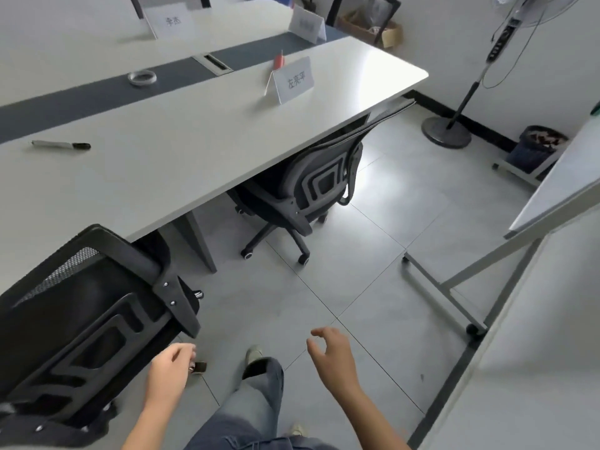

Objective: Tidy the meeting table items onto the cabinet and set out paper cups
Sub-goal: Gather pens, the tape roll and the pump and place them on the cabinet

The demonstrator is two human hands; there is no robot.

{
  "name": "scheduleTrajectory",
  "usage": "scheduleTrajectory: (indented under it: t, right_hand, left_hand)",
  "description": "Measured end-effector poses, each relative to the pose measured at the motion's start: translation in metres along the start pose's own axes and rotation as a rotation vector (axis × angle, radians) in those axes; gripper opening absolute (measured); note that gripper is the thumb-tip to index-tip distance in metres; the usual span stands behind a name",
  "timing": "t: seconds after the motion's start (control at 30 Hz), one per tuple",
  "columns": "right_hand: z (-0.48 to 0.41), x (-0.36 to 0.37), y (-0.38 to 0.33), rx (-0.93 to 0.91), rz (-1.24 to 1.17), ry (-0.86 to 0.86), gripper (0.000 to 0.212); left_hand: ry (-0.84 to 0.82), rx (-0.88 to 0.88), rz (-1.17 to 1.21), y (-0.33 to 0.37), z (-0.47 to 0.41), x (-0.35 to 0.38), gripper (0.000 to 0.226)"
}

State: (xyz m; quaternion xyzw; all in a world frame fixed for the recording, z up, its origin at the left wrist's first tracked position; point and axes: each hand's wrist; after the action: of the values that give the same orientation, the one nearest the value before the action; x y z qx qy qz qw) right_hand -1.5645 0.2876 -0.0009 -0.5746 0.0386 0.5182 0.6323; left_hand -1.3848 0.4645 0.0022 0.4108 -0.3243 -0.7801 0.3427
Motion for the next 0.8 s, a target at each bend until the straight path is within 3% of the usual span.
scheduleTrajectory:
  t: [0.2, 0.37, 0.67, 0.8]
  right_hand:
    - [-0.083, -0.022, -0.027, 0.034, -0.006, 0.071, 0.025]
    - [-0.148, -0.023, -0.075, -0.026, 0.011, 0.085, 0.025]
    - [-0.232, -0.005, -0.153, -0.202, 0.031, -0.066, 0.022]
    - [-0.296, -0.002, -0.217, -0.332, 0.002, -0.146, 0.022]
  left_hand:
    - [0.025, -0.008, -0.012, 0.044, -0.068, 0.028, 0.025]
    - [-0.029, 0.148, -0.048, 0.111, -0.124, 0.045, 0.021]
    - [-0.019, 0.13, -0.023, 0.164, -0.176, 0.064, 0.021]
    - [0.145, 0.1, 0.02, 0.185, -0.222, 0.059, 0.023]
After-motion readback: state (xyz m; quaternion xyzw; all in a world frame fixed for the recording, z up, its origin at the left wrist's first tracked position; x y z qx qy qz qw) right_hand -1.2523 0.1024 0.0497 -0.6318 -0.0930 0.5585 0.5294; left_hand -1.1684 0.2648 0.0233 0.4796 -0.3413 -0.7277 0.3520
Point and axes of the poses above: each hand's wrist, its own z-axis away from the middle knuckle, its own x-axis out of the palm, y = z × x, and after that the axes turned 3 degrees about z, right-handed
